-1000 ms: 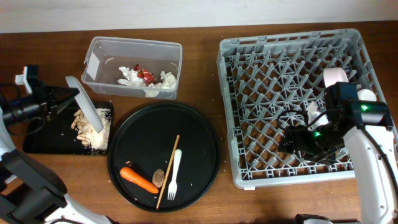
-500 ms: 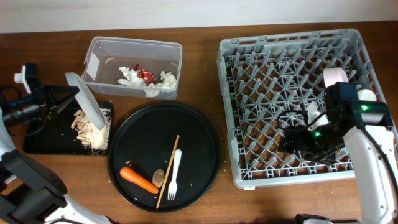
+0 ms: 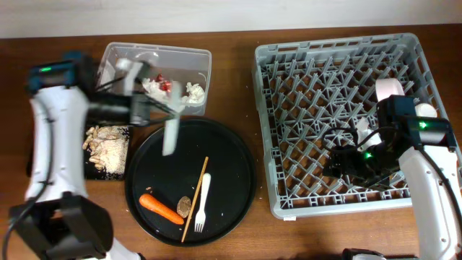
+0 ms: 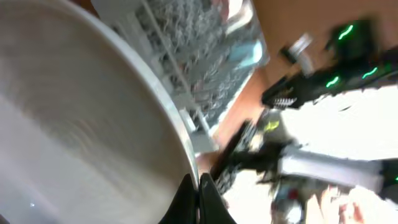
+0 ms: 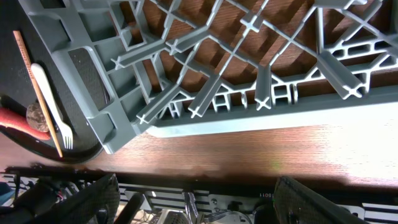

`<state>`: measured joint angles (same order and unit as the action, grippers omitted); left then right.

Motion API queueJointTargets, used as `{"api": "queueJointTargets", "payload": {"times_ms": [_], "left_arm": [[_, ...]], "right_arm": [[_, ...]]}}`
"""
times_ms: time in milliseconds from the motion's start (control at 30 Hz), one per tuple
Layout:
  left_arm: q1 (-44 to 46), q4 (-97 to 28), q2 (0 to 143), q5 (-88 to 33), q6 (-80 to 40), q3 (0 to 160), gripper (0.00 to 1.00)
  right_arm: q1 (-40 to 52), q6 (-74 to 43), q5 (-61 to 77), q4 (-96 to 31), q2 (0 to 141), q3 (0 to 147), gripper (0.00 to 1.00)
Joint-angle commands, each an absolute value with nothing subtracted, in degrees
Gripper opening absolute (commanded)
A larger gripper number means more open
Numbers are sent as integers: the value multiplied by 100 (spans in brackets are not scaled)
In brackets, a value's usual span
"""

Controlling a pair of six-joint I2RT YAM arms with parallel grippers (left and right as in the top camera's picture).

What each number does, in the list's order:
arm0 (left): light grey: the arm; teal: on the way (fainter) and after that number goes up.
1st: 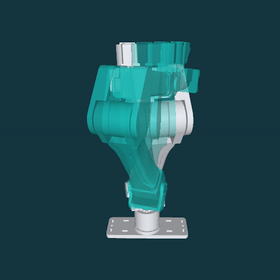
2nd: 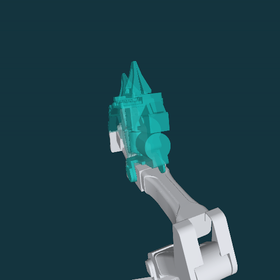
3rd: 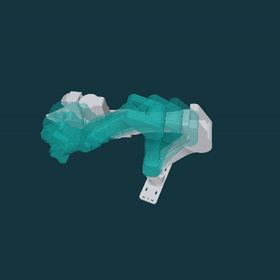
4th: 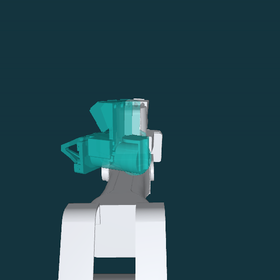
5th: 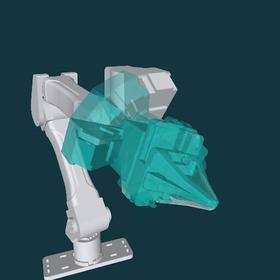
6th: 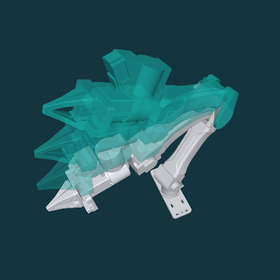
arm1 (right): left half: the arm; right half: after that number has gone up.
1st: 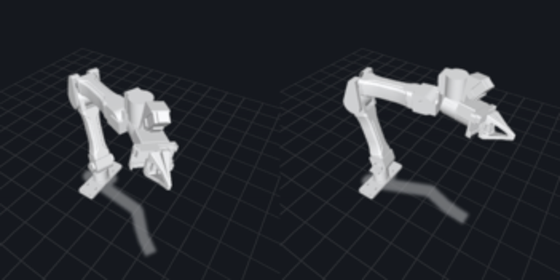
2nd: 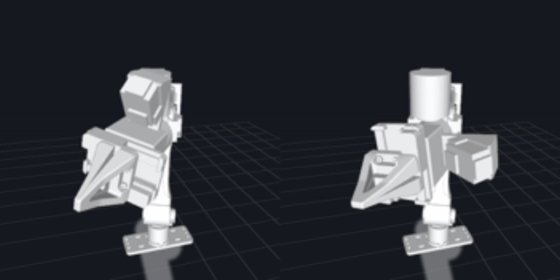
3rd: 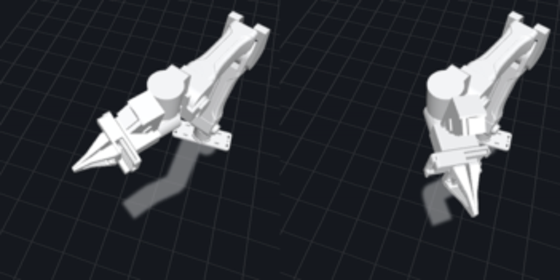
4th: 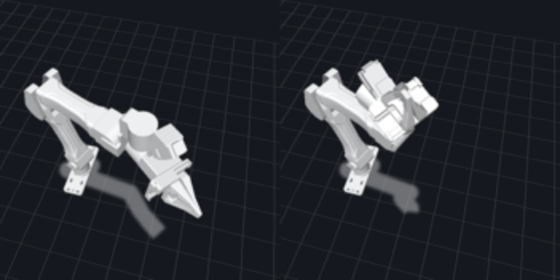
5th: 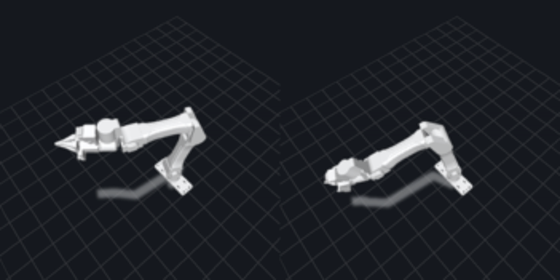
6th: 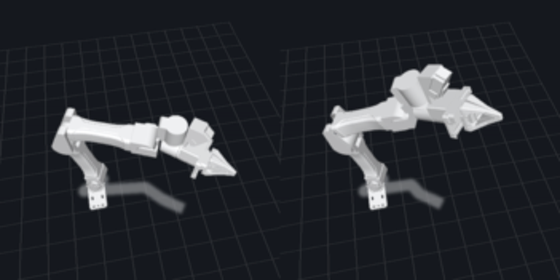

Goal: Sort waste into correct bins and load items into the dishwasher rack

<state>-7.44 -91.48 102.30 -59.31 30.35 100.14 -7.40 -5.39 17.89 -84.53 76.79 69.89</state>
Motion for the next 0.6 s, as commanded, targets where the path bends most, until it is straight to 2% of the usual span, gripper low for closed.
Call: {"api": "queueJointTargets", "payload": {"times_ms": [0,67,167,367,567], "left_arm": [[464,-8508,10134,-3876,1682,10114,0],[1219,-7983,10134,-2097,510,10114,0],[1885,-7784,10134,-998,-244,10114,0],[2689,-7550,10134,-808,-650,9594,0],[2794,-6482,10136,-808,-685,8246,0]], "right_arm": [[-703,-537,1732,-8453,7590,6963,83],[-703,-537,1732,-8453,7590,6963,83],[-703,-534,1730,-8451,7590,6963,83],[-703,-534,1732,-8433,7590,6963,83],[-703,-537,1734,-8438,7590,6963,83]]}}
